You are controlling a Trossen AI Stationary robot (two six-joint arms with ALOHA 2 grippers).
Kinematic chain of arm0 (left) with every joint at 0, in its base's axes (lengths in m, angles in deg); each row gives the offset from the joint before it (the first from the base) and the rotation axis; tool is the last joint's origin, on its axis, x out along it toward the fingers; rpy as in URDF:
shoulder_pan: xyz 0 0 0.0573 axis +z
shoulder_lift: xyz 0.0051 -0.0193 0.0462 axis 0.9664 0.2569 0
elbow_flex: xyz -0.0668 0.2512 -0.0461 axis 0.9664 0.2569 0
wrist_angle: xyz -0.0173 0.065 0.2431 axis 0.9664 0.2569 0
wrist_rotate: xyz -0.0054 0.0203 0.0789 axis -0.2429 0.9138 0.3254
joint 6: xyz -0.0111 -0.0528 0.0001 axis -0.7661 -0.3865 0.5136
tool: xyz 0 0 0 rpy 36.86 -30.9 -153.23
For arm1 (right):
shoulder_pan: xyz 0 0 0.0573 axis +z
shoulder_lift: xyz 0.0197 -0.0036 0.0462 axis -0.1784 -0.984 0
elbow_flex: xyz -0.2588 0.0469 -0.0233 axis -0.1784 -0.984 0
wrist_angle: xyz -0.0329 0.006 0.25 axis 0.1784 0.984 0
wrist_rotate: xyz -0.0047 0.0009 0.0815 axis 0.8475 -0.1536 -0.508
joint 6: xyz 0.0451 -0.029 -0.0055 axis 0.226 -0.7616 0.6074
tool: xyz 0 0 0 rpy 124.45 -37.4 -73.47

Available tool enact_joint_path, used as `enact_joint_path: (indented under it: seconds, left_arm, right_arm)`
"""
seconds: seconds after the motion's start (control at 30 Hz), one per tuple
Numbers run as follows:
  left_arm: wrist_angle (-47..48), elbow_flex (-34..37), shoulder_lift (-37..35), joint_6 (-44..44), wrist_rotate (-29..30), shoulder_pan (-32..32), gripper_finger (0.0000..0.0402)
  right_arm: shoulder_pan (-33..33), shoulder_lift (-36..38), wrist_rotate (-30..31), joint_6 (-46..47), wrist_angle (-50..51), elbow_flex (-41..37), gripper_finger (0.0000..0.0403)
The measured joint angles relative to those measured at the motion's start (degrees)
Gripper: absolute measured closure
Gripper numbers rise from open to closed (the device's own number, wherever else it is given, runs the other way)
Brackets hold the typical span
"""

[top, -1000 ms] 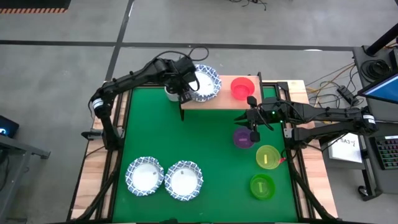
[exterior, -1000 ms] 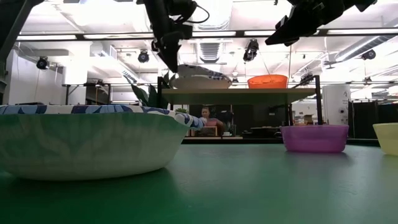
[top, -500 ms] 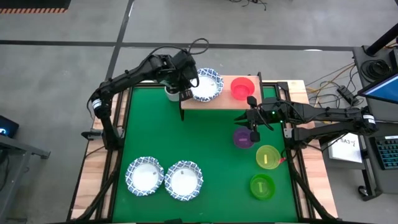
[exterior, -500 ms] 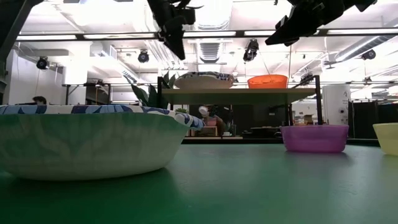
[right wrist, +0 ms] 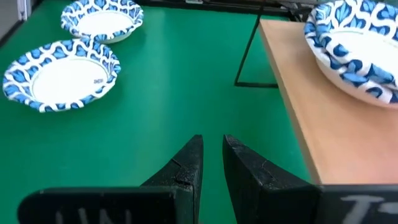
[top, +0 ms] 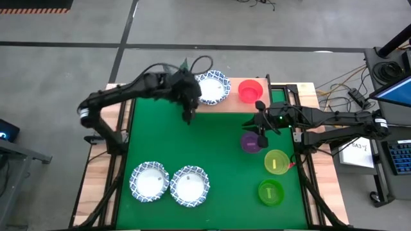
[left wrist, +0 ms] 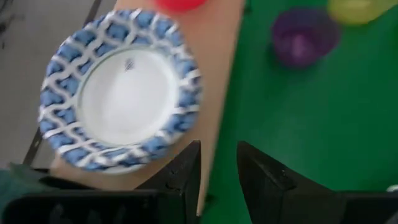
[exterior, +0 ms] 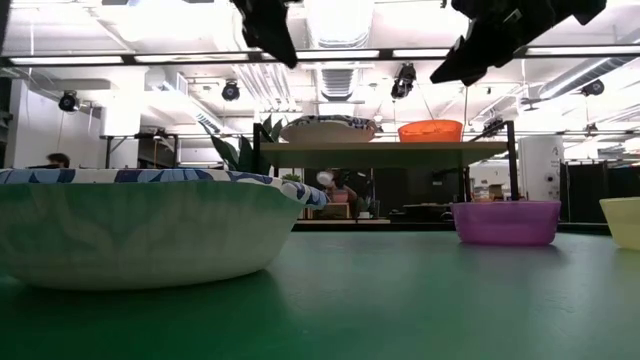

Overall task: Place and stack bowls onto a shelf
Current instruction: Stack the violet bowl on top of the red bowl on the shelf

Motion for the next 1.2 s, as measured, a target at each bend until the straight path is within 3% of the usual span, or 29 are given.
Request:
enact_joint_path:
  seconds: [0.37,0.57,0.87,1.2]
  left_arm:
    - [-33.0,33.1,-20.7,-2.5,-0.2,-15.2,0.0316]
    - [-45.2,46.0,-27.7,2.1,0.2,-17.9,0.0316]
    - [-47.9,52.3,-34.2,4.2,5.7,-17.5,0.0316]
    - [-47.7,54.7,-36.6,4.2,5.7,-17.5,0.0316]
  right_arm:
    - [4.6,-2.4,0.4,14.1,-3.1,-0.6,0.0351]
    - [6.7,-7.1,0.6,21.7,-1.4,2.8,0.0351]
    - [7.1,-17.7,0.5,30.5,15.3,12.8,0.0351]
    - [7.3,-30.8,0.3,40.8,35.3,24.5,0.0349]
